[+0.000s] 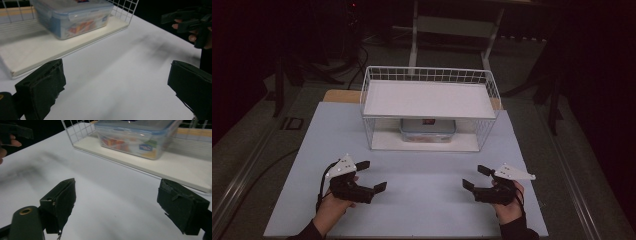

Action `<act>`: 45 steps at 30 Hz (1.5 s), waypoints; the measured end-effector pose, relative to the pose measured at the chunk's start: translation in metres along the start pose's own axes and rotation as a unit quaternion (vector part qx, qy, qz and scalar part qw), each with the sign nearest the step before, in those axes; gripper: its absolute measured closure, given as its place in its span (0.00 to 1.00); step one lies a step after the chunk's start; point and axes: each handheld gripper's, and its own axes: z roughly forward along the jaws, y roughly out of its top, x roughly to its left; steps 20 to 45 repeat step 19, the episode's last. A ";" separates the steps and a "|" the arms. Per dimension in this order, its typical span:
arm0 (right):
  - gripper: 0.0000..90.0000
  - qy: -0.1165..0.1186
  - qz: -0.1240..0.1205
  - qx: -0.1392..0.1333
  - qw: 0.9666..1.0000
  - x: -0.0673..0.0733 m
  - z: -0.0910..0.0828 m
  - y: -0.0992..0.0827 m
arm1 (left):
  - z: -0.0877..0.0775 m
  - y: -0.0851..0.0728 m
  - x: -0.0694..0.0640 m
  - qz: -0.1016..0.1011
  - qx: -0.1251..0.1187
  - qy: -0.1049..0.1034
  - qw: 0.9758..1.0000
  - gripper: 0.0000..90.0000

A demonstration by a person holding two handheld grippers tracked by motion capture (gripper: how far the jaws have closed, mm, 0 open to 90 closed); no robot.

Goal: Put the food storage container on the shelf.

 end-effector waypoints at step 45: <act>0.17 -0.002 0.012 -0.004 1.000 -0.021 -0.018 -0.012 | -0.010 -0.006 0.009 0.001 -0.015 0.020 1.000 0.01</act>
